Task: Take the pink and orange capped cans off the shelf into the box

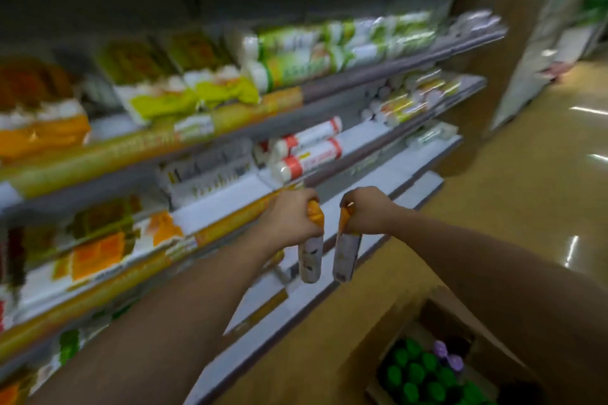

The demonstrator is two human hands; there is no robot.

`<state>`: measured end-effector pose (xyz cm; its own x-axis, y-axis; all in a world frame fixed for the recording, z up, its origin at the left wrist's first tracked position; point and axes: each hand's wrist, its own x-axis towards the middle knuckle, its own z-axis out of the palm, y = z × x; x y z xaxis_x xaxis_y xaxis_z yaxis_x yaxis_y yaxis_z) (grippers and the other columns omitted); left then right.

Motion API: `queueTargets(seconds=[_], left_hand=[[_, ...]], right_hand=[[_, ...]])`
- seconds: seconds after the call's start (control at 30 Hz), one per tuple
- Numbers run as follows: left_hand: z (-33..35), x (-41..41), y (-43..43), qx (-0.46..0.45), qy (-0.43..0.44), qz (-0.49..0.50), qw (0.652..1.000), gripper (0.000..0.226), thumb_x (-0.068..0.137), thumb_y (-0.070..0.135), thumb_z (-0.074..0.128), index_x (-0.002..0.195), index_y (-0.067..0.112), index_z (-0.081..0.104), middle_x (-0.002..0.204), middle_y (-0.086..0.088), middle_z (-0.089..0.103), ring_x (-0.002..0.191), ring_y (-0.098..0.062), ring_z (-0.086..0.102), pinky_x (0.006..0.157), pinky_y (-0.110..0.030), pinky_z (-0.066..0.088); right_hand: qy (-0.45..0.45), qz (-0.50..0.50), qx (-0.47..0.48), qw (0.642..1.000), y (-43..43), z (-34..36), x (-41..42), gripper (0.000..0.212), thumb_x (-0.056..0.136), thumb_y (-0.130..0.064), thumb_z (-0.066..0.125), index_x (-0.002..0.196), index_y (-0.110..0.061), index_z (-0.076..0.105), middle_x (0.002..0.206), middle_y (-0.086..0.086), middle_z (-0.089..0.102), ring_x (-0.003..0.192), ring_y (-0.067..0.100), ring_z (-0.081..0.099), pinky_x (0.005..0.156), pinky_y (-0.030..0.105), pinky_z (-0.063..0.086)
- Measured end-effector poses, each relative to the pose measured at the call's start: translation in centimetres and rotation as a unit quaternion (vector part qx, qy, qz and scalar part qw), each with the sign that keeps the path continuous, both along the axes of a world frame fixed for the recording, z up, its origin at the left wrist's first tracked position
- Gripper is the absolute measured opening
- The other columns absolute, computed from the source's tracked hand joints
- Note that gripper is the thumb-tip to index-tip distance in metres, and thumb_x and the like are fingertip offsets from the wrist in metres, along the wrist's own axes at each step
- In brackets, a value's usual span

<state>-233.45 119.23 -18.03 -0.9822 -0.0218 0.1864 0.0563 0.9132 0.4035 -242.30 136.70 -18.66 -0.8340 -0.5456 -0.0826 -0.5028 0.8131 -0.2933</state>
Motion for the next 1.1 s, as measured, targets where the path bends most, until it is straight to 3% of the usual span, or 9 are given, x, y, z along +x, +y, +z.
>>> queueTargets(seconds=[0.07,0.2,0.33,0.43,0.57,0.67,0.87,1.0,1.1], left_hand=[[3.6,-1.8,2.1,-0.002,0.036,-0.015,0.999,0.02,0.065,0.023,0.074,0.082,0.018,0.064,0.075,-0.002,0.064,0.071,-0.022,0.059,0.056,-0.035,0.047],[8.6,-6.1,7.0,-0.026,0.073,-0.044,0.996,0.022,0.062,0.025,0.074,0.08,0.016,0.064,0.079,-0.007,0.067,0.074,-0.025,0.061,0.062,-0.038,0.052],[11.8,-10.1,12.3,-0.031,0.092,-0.085,0.992,0.029,0.062,0.028,0.072,0.083,0.03,0.053,0.092,-0.013,0.071,0.073,-0.024,0.058,0.068,-0.046,0.056],[12.8,-13.2,16.1,-0.013,0.089,-0.113,0.99,0.028,0.062,0.025,0.075,0.087,0.026,0.061,0.092,-0.01,0.07,0.085,-0.028,0.066,0.067,-0.044,0.055],[13.2,-18.3,21.2,0.019,0.1,-0.139,0.985,0.028,0.059,0.026,0.077,0.082,0.019,0.061,0.092,-0.013,0.07,0.072,-0.022,0.059,0.06,-0.038,0.049],[13.2,-21.4,24.9,0.038,0.089,-0.155,0.983,0.038,0.058,0.029,0.079,0.092,0.015,0.07,0.088,-0.008,0.068,0.082,-0.025,0.064,0.064,-0.046,0.053],[11.6,-27.4,30.5,0.078,0.059,-0.201,0.975,0.053,0.063,0.028,0.087,0.112,0.022,0.068,0.106,0.0,0.061,0.09,-0.015,0.055,0.059,-0.021,0.04],[8.5,-31.9,33.1,0.078,0.026,-0.231,0.969,0.052,0.061,0.028,0.087,0.109,0.022,0.069,0.105,-0.002,0.063,0.095,-0.021,0.061,0.074,-0.038,0.055],[5.6,-35.8,34.8,0.056,-0.01,-0.262,0.963,0.061,0.059,0.035,0.088,0.115,0.026,0.067,0.109,-0.001,0.064,0.097,-0.02,0.061,0.078,-0.039,0.056]], right_hand=[[0.024,-0.03,-0.011,0.999,2.7,3.7,-0.5,0.019,0.075,-0.026,0.077,0.08,-0.01,0.067,0.076,0.007,0.064,0.074,0.023,0.06,0.057,0.031,0.045],[0.066,-0.092,-0.041,0.993,8.1,9.9,-1.9,0.041,0.077,-0.026,0.078,0.058,-0.015,0.044,0.058,0.005,0.042,0.059,0.021,0.046,0.05,0.031,0.037],[0.097,-0.122,-0.031,0.987,13.6,13.9,-4.6,0.041,0.077,-0.03,0.081,0.063,-0.014,0.046,0.063,0.006,0.042,0.058,0.019,0.043,0.047,0.029,0.033],[0.113,-0.136,-0.014,0.984,17.6,15.6,-7.1,0.039,0.077,-0.038,0.083,0.066,-0.014,0.054,0.067,0.005,0.05,0.065,0.022,0.052,0.047,0.028,0.036],[0.119,-0.163,0.0,0.979,22.9,15.9,-10.7,0.04,0.078,-0.043,0.082,0.099,-0.011,0.071,0.092,0.006,0.065,0.084,0.021,0.061,0.06,0.029,0.048],[0.112,-0.188,-0.002,0.976,26.3,15.2,-13.0,0.047,0.078,-0.042,0.081,0.111,-0.009,0.07,0.102,0.008,0.068,0.092,0.023,0.064,0.077,0.036,0.058],[0.086,-0.247,-0.005,0.965,31.3,11.9,-18.0,0.048,0.079,-0.038,0.08,0.113,-0.005,0.07,0.107,0.013,0.07,0.094,0.026,0.066,0.084,0.044,0.059],[0.048,-0.286,-0.004,0.957,33.2,8.7,-21.0,0.057,0.078,-0.036,0.08,0.118,0.003,0.067,0.115,0.023,0.068,0.103,0.036,0.066,0.086,0.052,0.057],[0.015,-0.314,0.003,0.949,34.4,6.4,-23.3,0.055,0.079,-0.036,0.082,0.118,0.0,0.069,0.115,0.02,0.069,0.103,0.034,0.066,0.088,0.047,0.057]])
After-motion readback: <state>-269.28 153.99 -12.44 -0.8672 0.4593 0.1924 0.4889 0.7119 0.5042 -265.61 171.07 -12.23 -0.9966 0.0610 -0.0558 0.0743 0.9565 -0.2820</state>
